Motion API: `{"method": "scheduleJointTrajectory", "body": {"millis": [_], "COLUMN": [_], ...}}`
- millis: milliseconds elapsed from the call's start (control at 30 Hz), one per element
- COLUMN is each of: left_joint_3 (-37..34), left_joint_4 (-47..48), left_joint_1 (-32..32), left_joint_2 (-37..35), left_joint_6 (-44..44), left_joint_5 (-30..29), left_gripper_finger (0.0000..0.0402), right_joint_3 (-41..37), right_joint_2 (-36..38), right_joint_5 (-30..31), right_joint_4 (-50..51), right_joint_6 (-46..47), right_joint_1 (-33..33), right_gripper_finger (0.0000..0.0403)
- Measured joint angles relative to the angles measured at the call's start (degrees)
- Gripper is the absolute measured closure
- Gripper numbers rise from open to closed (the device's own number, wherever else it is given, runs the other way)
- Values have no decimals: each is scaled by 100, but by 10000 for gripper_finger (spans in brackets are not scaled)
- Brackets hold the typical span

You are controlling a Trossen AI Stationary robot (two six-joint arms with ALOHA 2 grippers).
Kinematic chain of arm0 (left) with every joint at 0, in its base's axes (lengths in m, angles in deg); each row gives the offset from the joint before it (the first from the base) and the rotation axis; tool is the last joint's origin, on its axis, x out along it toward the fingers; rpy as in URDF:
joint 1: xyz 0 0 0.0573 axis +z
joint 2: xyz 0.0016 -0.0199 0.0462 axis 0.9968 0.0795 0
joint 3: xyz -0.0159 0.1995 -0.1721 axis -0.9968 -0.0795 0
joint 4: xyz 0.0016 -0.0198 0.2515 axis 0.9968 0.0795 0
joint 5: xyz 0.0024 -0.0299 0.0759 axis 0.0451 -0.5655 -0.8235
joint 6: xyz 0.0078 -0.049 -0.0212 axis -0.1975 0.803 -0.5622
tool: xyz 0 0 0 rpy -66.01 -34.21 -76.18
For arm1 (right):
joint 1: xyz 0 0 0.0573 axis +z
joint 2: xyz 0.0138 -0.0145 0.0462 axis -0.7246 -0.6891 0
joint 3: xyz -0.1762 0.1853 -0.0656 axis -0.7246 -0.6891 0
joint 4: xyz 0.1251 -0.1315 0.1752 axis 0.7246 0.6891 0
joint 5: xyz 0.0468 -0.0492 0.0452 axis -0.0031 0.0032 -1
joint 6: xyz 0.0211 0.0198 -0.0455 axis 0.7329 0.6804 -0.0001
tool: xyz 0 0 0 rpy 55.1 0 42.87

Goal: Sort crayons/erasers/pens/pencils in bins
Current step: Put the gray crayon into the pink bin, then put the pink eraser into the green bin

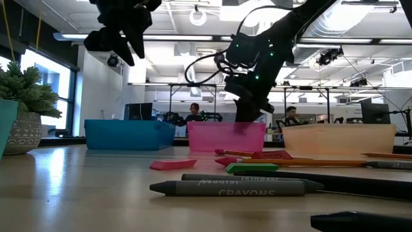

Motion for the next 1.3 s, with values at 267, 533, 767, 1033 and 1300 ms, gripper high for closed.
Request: {"method": "scheduleJointTrajectory", "body": {"millis": [267,533,767,1033,1300], "left_joint_3": [0,0,0,0,0], "left_joint_4": [0,-224,-1461,-3269,-4379], "left_joint_1": [-511,-866,-1102,-1337,-1378], "left_joint_2": [0,0,0,0,0], "left_joint_6": [481,759,534,92,-170], "left_joint_5": [-265,-439,-409,-697,-738], "left_gripper_finger": [263,227,205,214,228], "right_joint_3": [0,-2,-4,-4,-4], "right_joint_2": [0,88,559,1358,2242], "right_joint_5": [-10,-62,-173,-173,-168], "right_joint_4": [200,252,405,1069,1807], "right_joint_6": [-25,-282,-582,-1083,-764], "right_joint_1": [-119,-125,-229,-495,-470], "right_gripper_finger": [344,303,300,300,300]}}
